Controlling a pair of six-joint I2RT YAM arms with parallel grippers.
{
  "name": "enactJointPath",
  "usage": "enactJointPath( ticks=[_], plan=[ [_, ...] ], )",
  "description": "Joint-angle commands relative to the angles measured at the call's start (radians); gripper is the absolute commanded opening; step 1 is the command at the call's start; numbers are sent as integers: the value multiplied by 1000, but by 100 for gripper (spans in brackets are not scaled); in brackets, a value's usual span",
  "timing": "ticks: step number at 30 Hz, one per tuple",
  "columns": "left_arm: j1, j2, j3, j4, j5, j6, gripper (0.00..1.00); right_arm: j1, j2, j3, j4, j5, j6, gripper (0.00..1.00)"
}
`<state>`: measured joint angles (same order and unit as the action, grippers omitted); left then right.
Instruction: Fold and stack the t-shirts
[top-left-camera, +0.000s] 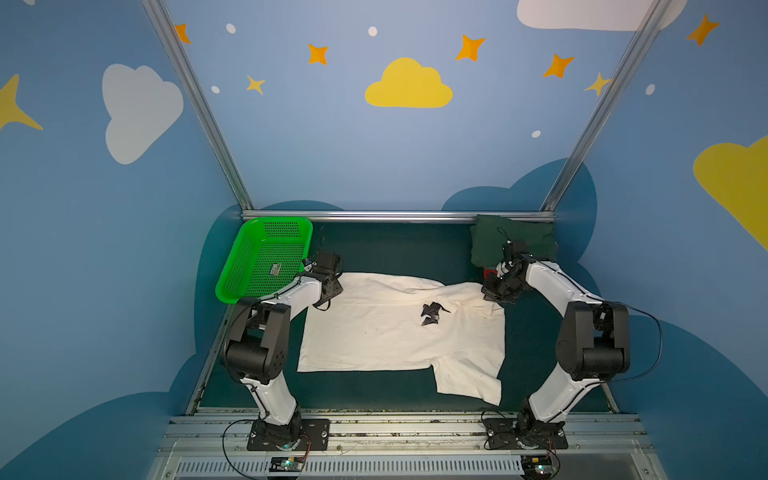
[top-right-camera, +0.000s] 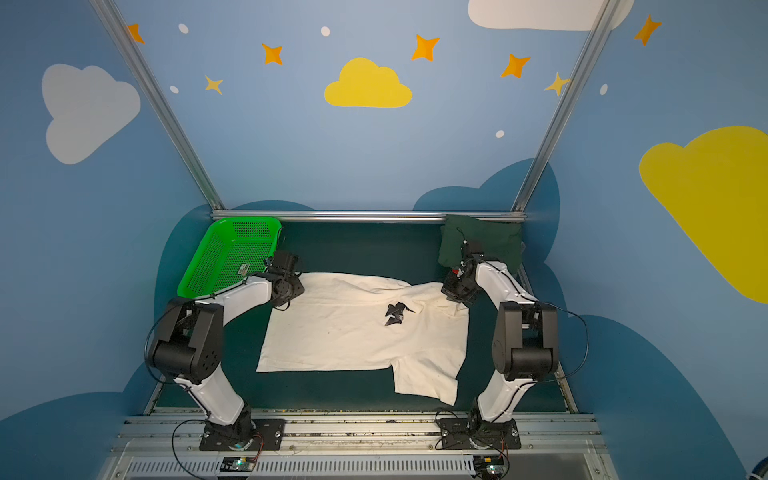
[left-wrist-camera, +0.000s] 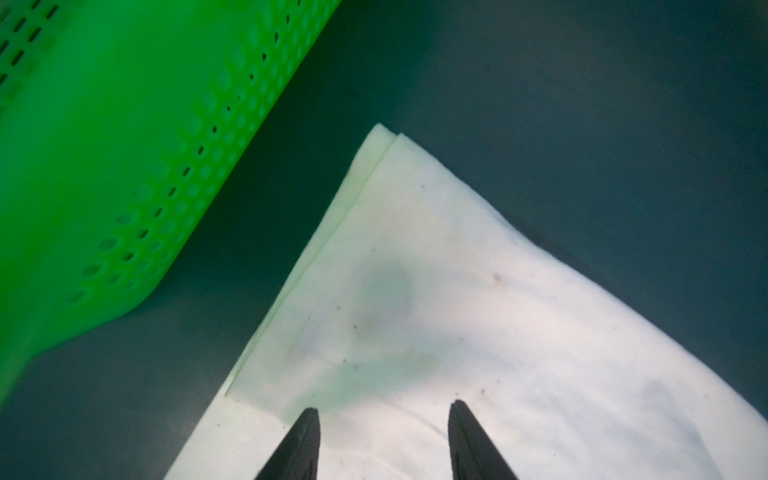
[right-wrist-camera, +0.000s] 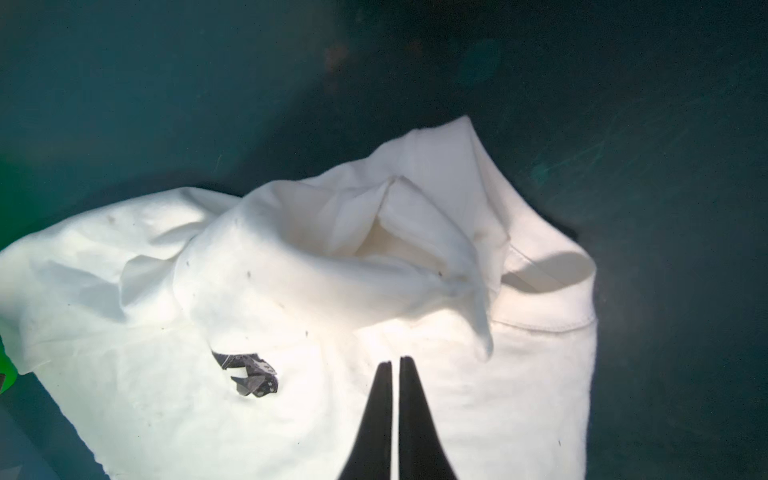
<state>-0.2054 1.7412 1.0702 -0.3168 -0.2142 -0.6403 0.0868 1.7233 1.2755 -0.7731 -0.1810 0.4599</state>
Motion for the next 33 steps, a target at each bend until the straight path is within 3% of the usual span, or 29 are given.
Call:
enactJointPath(
  ticks=[1,16,33],
  plan=[
    [-2,-50,-14,-1,-5,8,49,12,-59,11,-42,15,3,0],
    [-2,-82,-36,5,-3,3,49,30,-177,-55,-72,18,17,0],
    [-2,-89,-50,12,1,-1,49,35,-195,-89,-61,2,30,0]
  ],
)
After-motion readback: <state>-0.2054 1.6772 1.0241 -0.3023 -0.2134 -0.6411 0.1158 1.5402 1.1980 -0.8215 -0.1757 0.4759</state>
